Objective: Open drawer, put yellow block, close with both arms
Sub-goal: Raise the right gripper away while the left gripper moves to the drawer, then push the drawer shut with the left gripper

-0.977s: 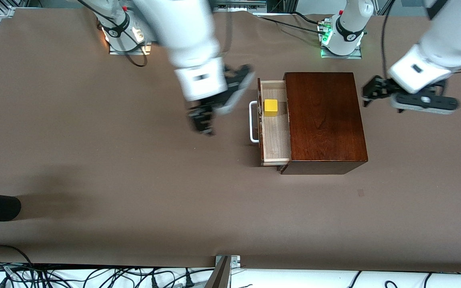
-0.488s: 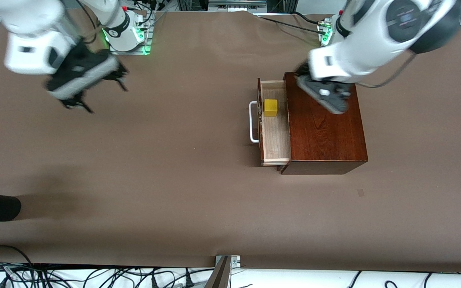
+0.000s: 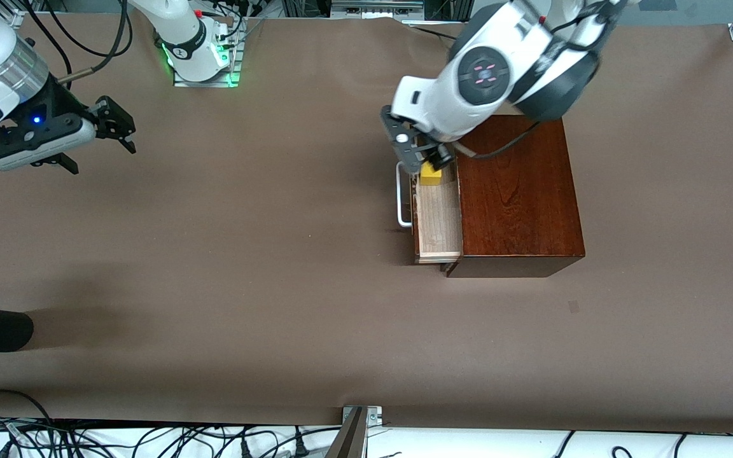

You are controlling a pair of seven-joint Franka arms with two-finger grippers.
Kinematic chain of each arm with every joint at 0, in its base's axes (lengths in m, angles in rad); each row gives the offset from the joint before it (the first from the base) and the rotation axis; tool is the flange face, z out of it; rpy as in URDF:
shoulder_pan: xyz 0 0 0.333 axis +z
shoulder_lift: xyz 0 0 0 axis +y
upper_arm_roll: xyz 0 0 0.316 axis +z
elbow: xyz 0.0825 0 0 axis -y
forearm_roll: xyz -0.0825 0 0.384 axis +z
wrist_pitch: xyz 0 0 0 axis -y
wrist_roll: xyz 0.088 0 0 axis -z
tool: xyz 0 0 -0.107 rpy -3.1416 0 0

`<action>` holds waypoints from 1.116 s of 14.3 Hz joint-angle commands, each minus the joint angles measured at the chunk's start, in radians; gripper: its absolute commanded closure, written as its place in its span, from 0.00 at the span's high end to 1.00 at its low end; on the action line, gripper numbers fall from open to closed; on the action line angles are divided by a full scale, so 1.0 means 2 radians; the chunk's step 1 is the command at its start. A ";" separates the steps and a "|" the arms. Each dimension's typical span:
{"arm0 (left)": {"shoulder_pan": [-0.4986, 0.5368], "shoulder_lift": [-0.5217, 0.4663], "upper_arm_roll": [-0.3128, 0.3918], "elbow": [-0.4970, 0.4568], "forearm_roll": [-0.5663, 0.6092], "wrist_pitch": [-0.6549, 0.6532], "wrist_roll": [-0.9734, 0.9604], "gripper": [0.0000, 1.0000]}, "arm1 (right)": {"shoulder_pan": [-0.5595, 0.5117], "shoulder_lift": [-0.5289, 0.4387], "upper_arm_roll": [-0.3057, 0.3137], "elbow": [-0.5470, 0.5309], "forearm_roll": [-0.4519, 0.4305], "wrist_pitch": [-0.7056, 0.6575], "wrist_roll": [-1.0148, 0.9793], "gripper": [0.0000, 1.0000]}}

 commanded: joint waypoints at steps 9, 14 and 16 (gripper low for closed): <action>-0.051 0.115 0.002 0.023 0.107 0.079 0.147 1.00 | -0.004 0.005 -0.009 -0.025 0.003 0.001 0.076 1.00; -0.039 0.113 0.009 0.023 0.160 0.005 0.159 1.00 | -0.006 0.020 -0.012 -0.005 0.001 -0.002 0.075 1.00; -0.039 0.114 0.009 0.023 0.189 -0.021 0.156 1.00 | -0.003 0.029 -0.012 -0.005 0.000 -0.002 0.074 1.00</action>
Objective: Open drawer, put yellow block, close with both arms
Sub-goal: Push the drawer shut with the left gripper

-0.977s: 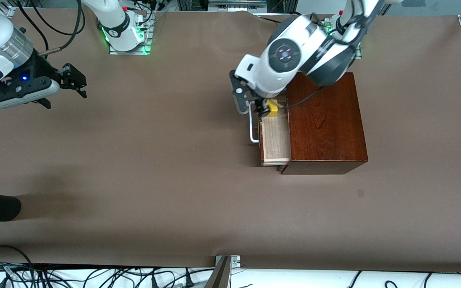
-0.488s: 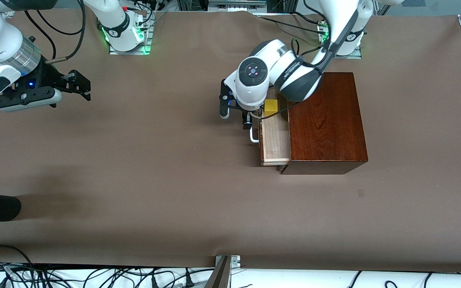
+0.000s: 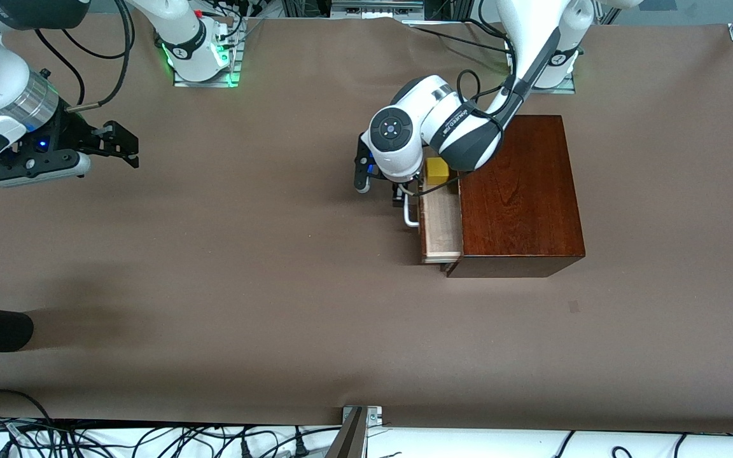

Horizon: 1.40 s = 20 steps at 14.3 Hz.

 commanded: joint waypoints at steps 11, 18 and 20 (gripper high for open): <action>0.018 -0.008 0.012 0.006 0.067 -0.096 0.008 1.00 | -0.003 0.024 -0.005 0.010 0.001 -0.011 -0.004 1.00; 0.055 -0.096 0.010 0.023 0.011 -0.104 -0.045 1.00 | 0.002 0.034 -0.005 0.010 -0.001 -0.004 -0.007 1.00; 0.087 -0.121 0.011 0.029 0.010 -0.105 -0.040 1.00 | 0.002 0.034 -0.005 0.011 -0.001 -0.004 -0.007 1.00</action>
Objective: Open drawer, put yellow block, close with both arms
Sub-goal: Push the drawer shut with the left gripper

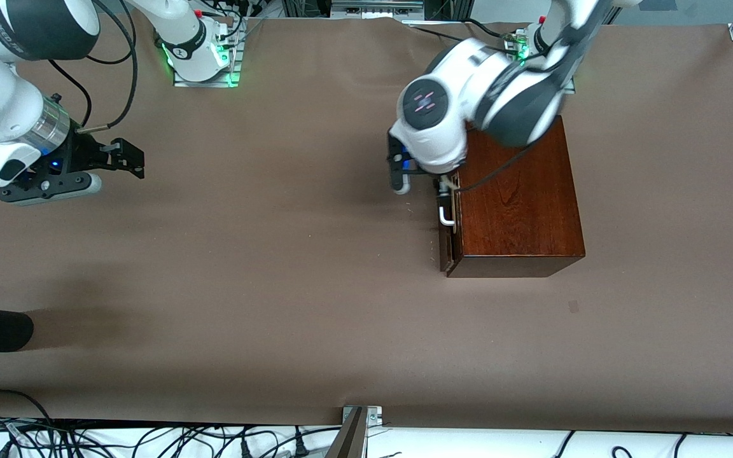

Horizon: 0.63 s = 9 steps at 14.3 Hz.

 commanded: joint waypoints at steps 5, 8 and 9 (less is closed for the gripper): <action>0.097 -0.034 0.010 0.083 -0.007 -0.093 -0.005 1.00 | 0.001 0.004 0.001 0.007 -0.001 -0.003 -0.005 1.00; 0.146 -0.034 0.015 0.107 -0.007 -0.095 -0.005 1.00 | 0.001 0.005 0.001 0.007 -0.001 -0.001 -0.005 1.00; 0.157 -0.039 0.026 0.103 -0.010 -0.089 -0.008 1.00 | 0.001 0.005 0.001 0.007 -0.001 -0.001 -0.005 1.00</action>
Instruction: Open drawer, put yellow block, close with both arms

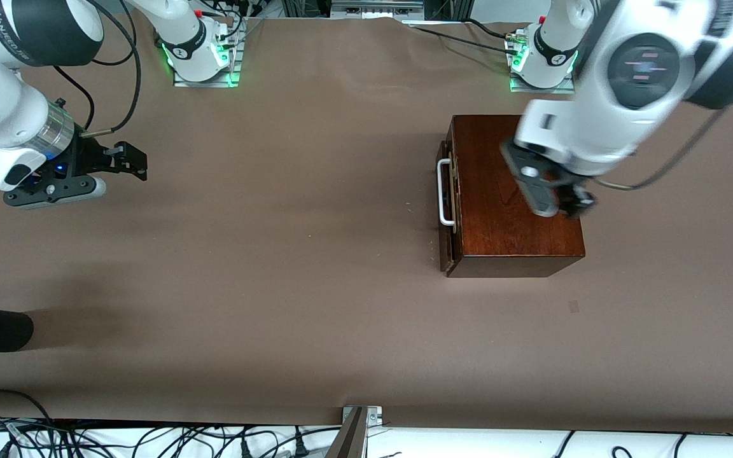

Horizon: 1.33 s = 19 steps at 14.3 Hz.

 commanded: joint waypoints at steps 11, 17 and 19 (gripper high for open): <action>0.045 -0.151 0.113 -0.142 -0.072 0.076 -0.347 1.00 | -0.001 -0.002 0.001 0.004 -0.001 -0.009 -0.005 1.00; 0.072 -0.194 0.096 -0.214 -0.080 0.119 -0.405 1.00 | -0.001 -0.004 0.000 0.000 -0.001 -0.010 -0.009 1.00; 0.078 -0.194 0.093 -0.214 -0.080 0.116 -0.407 1.00 | -0.001 -0.004 -0.001 0.000 -0.001 -0.010 -0.014 1.00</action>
